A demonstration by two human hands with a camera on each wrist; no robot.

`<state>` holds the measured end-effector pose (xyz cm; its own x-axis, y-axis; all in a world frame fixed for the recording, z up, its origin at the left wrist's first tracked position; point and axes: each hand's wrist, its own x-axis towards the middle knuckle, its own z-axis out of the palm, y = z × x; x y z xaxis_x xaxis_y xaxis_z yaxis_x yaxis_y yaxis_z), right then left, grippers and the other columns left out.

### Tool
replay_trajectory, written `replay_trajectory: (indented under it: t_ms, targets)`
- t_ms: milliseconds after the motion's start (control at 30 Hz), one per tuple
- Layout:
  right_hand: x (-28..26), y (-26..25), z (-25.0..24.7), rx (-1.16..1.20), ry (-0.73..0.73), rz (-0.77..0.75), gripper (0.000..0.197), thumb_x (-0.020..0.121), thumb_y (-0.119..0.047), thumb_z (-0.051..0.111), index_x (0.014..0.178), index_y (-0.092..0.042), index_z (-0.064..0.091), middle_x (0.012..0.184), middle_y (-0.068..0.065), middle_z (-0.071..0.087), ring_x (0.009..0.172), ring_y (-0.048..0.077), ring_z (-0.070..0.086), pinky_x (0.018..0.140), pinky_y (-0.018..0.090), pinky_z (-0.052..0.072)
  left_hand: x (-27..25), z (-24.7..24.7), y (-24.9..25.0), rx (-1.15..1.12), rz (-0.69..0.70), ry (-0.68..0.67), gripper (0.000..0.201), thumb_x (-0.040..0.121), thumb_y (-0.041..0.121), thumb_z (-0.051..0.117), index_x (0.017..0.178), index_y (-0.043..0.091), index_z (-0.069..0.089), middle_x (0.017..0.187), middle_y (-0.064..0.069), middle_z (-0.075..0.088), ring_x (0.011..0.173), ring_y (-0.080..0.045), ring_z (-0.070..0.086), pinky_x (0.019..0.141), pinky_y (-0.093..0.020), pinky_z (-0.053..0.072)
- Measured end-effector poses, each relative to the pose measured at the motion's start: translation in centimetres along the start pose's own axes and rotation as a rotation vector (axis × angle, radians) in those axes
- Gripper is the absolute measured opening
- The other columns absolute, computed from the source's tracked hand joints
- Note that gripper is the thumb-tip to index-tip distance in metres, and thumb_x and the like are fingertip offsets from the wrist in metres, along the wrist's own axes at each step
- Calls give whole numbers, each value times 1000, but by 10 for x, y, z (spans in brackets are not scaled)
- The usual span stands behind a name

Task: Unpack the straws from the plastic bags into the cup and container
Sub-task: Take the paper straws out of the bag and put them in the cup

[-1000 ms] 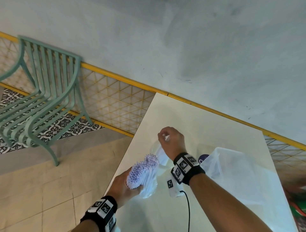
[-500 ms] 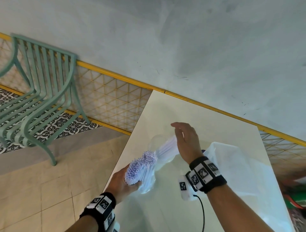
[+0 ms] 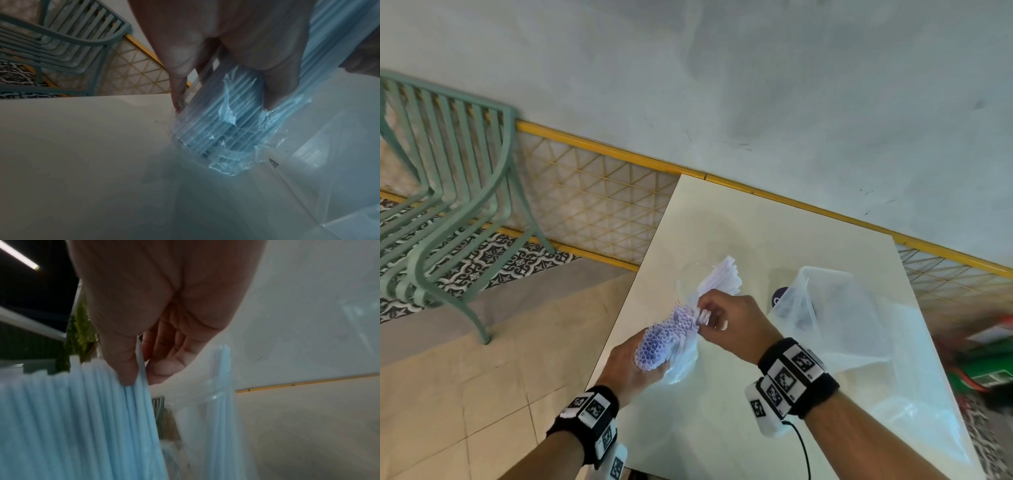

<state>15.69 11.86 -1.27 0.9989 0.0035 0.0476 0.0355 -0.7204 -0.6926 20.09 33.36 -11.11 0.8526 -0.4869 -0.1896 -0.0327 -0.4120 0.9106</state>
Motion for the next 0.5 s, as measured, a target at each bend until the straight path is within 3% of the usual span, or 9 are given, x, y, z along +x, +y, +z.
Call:
replay_trajectory:
  t_ms: [67,133,200,333,433,500]
  targets:
    - [-1,-1,-4,83,52,18,28,79,-9,76,104,-15,65,84,-8,64,62,10,61,67,18,53,0,3,3,-4,-6,-2,54,73,26,83,111,45,49,98,34,59,90,28,53,73,7,38]
    - [-2,1,-5,110,35,35,32,83,-9,74,113,-17,67,91,-11,61,61,7,59,69,12,48,0,7,5,6,-11,-14,50,73,26,83,108,43,52,95,32,62,90,25,55,71,6,39]
    - [-2,5,-1,97,33,1,22,86,-10,72,108,-13,71,91,-16,59,62,2,57,68,9,44,0,12,7,15,-17,-24,42,73,26,82,99,44,54,88,37,65,88,23,56,69,4,41]
    - [-2,10,-3,135,133,-40,8,87,-12,71,93,-7,69,92,-4,66,67,11,62,65,21,51,1,18,10,-7,-41,-30,43,73,26,83,96,48,53,86,44,62,87,24,56,67,4,42]
    - [-3,8,-9,210,157,-15,13,87,-10,69,100,-10,69,83,-17,63,64,10,60,65,18,50,0,20,10,-9,-47,-26,46,74,24,82,100,46,53,91,52,56,89,23,57,68,4,41]
    - [-3,6,-9,227,89,27,14,88,-14,69,101,-15,68,72,-24,60,57,12,57,63,16,47,1,22,9,6,-59,-17,44,74,25,82,104,42,55,94,44,62,91,21,58,69,2,42]
